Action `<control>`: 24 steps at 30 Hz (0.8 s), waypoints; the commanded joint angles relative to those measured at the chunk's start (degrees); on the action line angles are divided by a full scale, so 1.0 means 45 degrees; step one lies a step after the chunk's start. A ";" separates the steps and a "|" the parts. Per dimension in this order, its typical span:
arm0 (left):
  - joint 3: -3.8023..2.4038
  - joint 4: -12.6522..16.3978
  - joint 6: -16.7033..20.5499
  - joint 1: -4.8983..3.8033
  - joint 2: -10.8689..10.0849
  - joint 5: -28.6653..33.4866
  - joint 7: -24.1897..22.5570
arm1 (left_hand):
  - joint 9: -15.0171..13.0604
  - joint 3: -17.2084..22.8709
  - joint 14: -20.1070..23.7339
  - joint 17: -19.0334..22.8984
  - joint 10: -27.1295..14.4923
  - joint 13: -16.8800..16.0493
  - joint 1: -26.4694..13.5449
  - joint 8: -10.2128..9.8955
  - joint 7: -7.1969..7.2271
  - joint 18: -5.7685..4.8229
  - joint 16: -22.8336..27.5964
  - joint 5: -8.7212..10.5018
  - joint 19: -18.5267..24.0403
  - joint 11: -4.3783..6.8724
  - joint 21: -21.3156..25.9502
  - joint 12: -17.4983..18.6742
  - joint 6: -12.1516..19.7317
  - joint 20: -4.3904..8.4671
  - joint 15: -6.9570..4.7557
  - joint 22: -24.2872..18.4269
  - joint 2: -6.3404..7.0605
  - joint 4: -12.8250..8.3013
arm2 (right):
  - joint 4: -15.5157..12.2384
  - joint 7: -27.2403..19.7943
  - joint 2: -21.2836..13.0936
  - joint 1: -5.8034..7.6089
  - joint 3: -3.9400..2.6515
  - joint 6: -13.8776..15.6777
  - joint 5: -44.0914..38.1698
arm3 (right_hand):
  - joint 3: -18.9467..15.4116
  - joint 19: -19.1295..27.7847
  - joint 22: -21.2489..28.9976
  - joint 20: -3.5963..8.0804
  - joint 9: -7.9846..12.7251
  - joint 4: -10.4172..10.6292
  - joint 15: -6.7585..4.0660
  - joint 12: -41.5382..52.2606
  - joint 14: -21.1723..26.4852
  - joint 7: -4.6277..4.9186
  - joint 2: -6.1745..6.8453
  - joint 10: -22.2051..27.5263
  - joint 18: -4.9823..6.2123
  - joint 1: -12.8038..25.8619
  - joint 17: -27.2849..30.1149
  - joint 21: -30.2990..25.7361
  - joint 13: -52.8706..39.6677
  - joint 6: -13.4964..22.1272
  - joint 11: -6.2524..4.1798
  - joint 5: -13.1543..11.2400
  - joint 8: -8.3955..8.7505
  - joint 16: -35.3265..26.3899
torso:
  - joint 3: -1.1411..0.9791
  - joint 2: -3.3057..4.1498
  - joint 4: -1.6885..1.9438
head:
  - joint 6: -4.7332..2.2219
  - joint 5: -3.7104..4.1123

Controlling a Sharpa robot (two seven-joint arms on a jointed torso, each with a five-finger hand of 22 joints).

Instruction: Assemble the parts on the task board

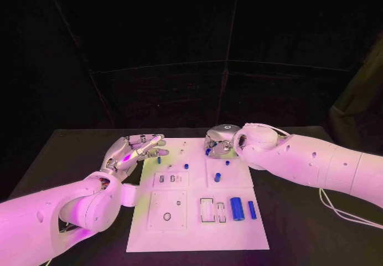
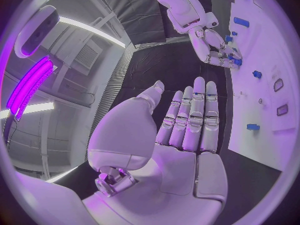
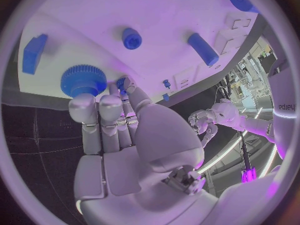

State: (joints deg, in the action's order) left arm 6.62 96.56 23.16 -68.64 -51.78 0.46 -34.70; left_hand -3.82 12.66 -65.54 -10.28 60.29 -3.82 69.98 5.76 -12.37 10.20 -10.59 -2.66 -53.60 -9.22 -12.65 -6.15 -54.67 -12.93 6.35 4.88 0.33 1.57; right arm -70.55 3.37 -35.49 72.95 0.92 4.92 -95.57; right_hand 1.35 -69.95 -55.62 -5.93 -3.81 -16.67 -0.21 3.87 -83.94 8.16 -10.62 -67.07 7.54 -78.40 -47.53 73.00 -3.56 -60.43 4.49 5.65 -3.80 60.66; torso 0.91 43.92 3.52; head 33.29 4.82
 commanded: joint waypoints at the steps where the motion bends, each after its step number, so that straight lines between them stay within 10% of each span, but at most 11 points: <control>1: -0.0010 0.0012 -0.0180 -0.0021 -0.0016 -0.0092 0.0014 | 0.0019 0.0042 0.0025 -0.0025 0.0004 0.0018 0.0080 -0.0065 -0.0048 0.0084 0.0092 -0.0049 -0.0038 -0.0053 0.0074 0.0078 -0.0004 -0.0072 0.0061 -0.0020 -0.0044 -0.0082 | -0.0010 -0.0111 0.0016 0.0002 0.0010 -0.0408 -0.0120 | 0.0273 -0.0172 -0.0275 0.0012 -0.0051 0.0006 -0.0041 0.0001 -0.0249 -0.0022 -0.0209 -0.0182 -0.0258 -0.0068 -0.0216 0.0185 -0.0023 -0.0179 -0.0004 -0.0108 -0.0112 0.0222 | 0.0004 0.0032 -0.0011 | -0.0001 0.0007; 5: -0.0010 0.0012 -0.0181 -0.0022 -0.0030 -0.0092 0.0039 | 0.0018 0.0081 0.0016 -0.0042 0.0002 0.0018 0.0112 -0.0089 -0.0051 0.0085 0.0117 -0.0052 -0.0048 -0.0056 0.0085 0.0106 -0.0003 -0.0074 0.0063 -0.0033 -0.0089 -0.0111 | -0.0059 -0.0149 -0.0007 0.0002 0.0010 -0.0175 -0.0120 | 0.0626 -0.0207 -0.0484 0.0021 -0.0047 0.0016 -0.0056 -0.0027 -0.0227 -0.0032 -0.0166 -0.0302 -0.0287 -0.0036 -0.0359 0.0351 -0.0017 -0.0306 0.0001 -0.0195 -0.0096 0.0414 | 0.0007 0.0048 -0.0025 | 0.0013 -0.0013; 16: -0.0010 0.0017 -0.0196 -0.0026 -0.0087 -0.0092 0.0097 | 0.0017 0.0211 -0.0011 -0.0091 0.0009 0.0016 0.0208 -0.0149 -0.0052 0.0088 0.0185 -0.0052 -0.0078 -0.0056 0.0114 0.0178 -0.0010 -0.0074 0.0060 -0.0066 -0.0188 -0.0213 | -0.0687 -0.0022 -0.0403 0.0002 -0.0006 0.3022 0.0537 | 0.2056 -0.0179 -0.0942 -0.0035 -0.0020 0.0079 0.0007 -0.0061 -0.0112 0.0054 0.0514 -0.0400 -0.0329 0.0575 -0.0649 0.0756 -0.0013 -0.0493 0.0013 -0.0225 0.0013 0.0938 | 0.0021 0.0068 -0.0019 | -0.0163 -0.0004; 24: -0.0010 0.0011 -0.0230 -0.0031 -0.0050 -0.0092 0.0124 | 0.0017 0.0236 -0.0015 -0.0100 0.0013 0.0016 0.0223 -0.0160 -0.0051 0.0088 0.0199 -0.0052 -0.0082 -0.0056 0.0120 0.0191 -0.0012 -0.0074 0.0060 -0.0072 -0.0200 -0.0233 | 0.0026 0.0384 0.0312 0.0031 -0.0031 0.3412 0.0676 | 0.2598 -0.0158 -0.1035 -0.0064 -0.0010 0.0128 0.0033 -0.0067 -0.0092 0.0082 0.0752 -0.0337 -0.0338 0.0839 -0.0709 0.0838 -0.0010 -0.0434 0.0051 -0.0243 0.0028 0.1078 | 0.0018 0.0112 0.0050 | -0.0207 -0.0017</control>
State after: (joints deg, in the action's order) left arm 6.62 96.55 22.95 -68.69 -52.07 0.41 -34.07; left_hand -3.83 13.56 -65.54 -10.64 60.29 -3.82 70.74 5.32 -12.37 10.19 -9.93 -2.66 -53.81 -9.22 -12.43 -5.64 -54.67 -13.13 6.35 4.59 -0.43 0.68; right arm -70.92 3.90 -34.52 72.91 0.83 17.03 -93.43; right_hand 12.77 -70.56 -60.23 -5.94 -3.89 -16.08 -0.21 3.63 -83.93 8.26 -7.31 -68.58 6.65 -74.99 -50.68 76.50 -3.65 -62.54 4.42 4.62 -3.96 65.33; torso 0.97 44.31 3.53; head 32.37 4.66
